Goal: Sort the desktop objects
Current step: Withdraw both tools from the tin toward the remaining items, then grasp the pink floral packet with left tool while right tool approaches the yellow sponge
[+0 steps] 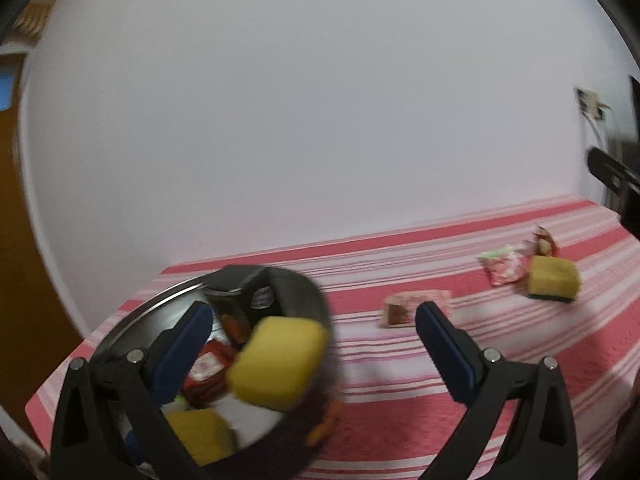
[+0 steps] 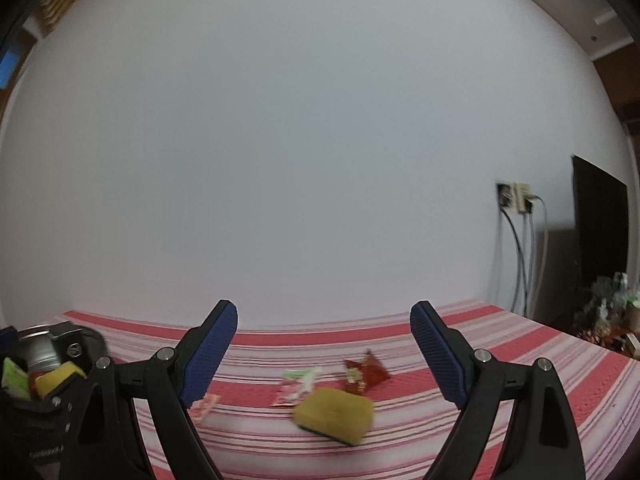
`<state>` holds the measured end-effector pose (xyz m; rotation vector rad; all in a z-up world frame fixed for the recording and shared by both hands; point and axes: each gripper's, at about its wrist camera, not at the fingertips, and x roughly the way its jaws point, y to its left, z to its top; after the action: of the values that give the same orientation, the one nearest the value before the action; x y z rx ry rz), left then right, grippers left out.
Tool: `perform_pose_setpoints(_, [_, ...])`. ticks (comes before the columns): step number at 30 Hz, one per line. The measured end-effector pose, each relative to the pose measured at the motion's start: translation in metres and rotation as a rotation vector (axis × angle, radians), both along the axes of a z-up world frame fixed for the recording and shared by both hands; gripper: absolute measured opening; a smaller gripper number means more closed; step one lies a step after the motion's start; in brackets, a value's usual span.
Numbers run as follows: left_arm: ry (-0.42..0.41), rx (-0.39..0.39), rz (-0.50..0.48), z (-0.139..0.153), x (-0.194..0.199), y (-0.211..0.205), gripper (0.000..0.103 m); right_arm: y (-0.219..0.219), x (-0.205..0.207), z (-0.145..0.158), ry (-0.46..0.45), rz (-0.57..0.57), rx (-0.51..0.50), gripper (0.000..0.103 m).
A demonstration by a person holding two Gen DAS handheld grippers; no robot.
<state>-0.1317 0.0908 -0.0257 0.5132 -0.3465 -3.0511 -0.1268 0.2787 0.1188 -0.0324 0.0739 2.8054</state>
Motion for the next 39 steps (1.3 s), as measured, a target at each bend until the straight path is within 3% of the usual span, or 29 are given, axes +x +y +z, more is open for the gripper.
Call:
perform_pose_setpoints(4, [-0.064, -0.069, -0.139, -0.004, -0.009, 0.039, 0.103, 0.017, 0.0, -0.005, 0.009, -0.033, -0.036, 0.09])
perform_pose_setpoints(8, [-0.128, -0.099, -0.192, -0.008, -0.035, 0.072, 0.103, 0.031, -0.007, -0.012, -0.006, -0.043, -0.093, 0.09])
perform_pose_setpoints(12, [-0.212, -0.083, -0.167, -0.012, -0.072, 0.087, 0.103, 0.044, -0.009, -0.015, -0.03, -0.048, -0.147, 0.09])
perform_pose_setpoints(16, [-0.395, -0.055, -0.111, -0.027, -0.125, 0.1, 0.102, 0.048, -0.012, -0.02, -0.042, -0.05, -0.17, 0.09])
perform_pose_setpoints(19, [-0.441, -0.06, -0.06, -0.037, -0.144, 0.105, 0.098, 0.05, -0.014, -0.021, -0.054, -0.048, -0.179, 0.09])
perform_pose_setpoints(29, [-0.617, 0.188, -0.023, -0.052, -0.174, 0.067, 0.098, 0.051, -0.018, -0.021, -0.078, -0.049, -0.198, 0.09])
perform_pose_setpoints(33, [-0.619, 0.196, -0.032, -0.052, -0.175, 0.071, 0.097, 0.054, -0.017, -0.022, -0.085, -0.047, -0.212, 0.09])
perform_pose_setpoints(36, [-0.606, 0.2, -0.058, -0.049, -0.171, 0.067, 0.081, 0.057, -0.018, -0.023, -0.096, -0.047, -0.229, 0.09])
perform_pose_setpoints(39, [-0.599, 0.196, -0.086, -0.046, -0.164, 0.061, 0.072, 0.064, -0.018, -0.027, -0.106, -0.058, -0.262, 0.09])
